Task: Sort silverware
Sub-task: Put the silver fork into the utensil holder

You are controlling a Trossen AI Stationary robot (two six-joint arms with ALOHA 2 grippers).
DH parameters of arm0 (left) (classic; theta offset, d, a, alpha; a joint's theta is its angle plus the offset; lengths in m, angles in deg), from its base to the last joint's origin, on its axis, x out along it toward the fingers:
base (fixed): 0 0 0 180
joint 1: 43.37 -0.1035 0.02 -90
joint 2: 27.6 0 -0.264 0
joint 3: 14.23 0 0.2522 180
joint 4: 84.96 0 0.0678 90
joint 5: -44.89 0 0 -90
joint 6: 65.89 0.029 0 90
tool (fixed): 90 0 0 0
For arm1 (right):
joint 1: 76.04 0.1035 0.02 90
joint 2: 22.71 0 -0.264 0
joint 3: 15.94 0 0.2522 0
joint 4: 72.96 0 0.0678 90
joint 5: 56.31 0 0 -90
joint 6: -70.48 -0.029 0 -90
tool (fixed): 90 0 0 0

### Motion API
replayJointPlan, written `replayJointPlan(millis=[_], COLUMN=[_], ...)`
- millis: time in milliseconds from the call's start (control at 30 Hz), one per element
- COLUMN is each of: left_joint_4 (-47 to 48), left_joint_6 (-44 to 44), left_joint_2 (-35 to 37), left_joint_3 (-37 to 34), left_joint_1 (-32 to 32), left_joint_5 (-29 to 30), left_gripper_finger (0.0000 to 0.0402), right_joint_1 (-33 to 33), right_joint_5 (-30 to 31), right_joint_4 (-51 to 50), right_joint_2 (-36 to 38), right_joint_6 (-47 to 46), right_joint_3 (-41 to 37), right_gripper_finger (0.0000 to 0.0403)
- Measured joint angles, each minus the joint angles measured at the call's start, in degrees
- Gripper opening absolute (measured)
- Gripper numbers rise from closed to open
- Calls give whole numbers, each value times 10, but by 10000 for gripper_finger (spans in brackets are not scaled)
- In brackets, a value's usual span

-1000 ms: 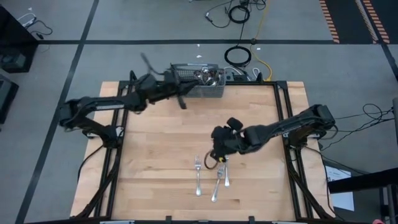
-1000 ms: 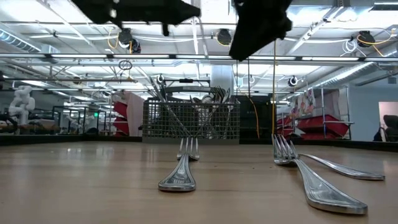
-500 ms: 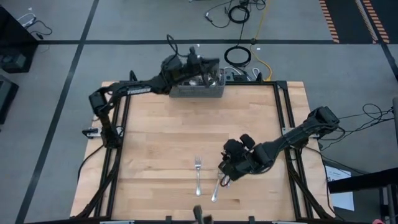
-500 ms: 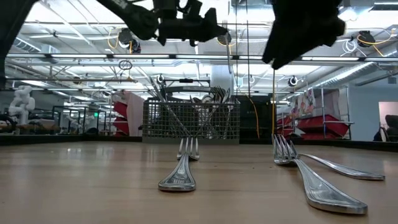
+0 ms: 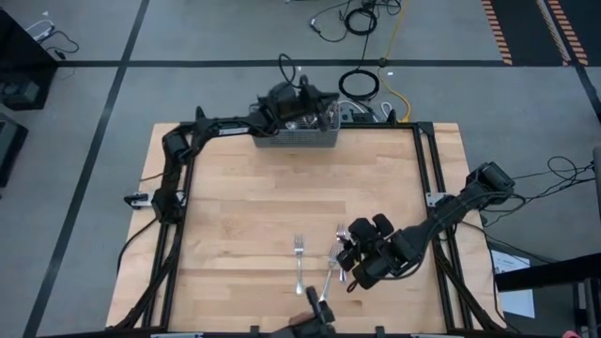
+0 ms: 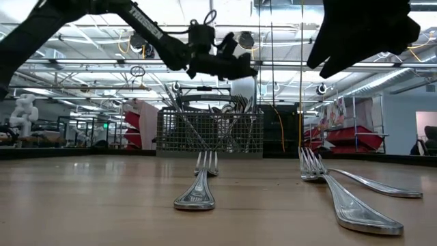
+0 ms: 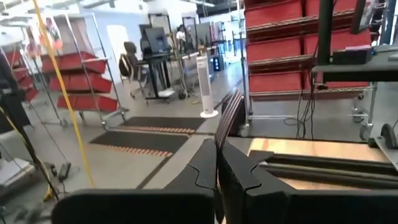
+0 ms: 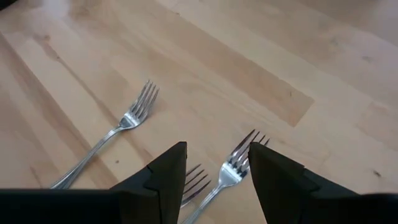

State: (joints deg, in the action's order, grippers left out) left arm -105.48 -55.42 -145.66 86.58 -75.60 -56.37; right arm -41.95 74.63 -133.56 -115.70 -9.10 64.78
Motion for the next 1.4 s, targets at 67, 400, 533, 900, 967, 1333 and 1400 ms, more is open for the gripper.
replayJointPlan(millis=[67, 400, 533, 900, 967, 1333, 1400], left_joint_4=[1, 11, 29, 195, 218, 436, 506], left_joint_6=[-7, -20, -23, -34, -33, -26, -4], left_joint_2=[-12, -46, -44, 34, 97, 397, 430], left_joint_3=[0, 0, 1, -4, -2, 4, 4], left_joint_1=[0, 5, 3, 5, 7, 37, 50], left_joint_5=[0, 3, 10, -65, -104, -248, -247], left_gripper_finger=[5, 26, 63, 114, 115, 116, 116], right_joint_1=[3, 6, 9, 11, 19, 46, 47], right_joint_5=[0, 1, 10, 39, 38, -19, -10], right_joint_4=[-1, -17, -25, -63, -60, 318, 338], right_joint_2=[0, 0, 0, -5, -6, -88, -122], right_joint_6=[-5, -6, -7, -73, -140, -232, -222], right_joint_3=[0, 0, 0, -9, -36, -187, -176], right_gripper_finger=[164, 164, 164, 164, 164, 164, 164])
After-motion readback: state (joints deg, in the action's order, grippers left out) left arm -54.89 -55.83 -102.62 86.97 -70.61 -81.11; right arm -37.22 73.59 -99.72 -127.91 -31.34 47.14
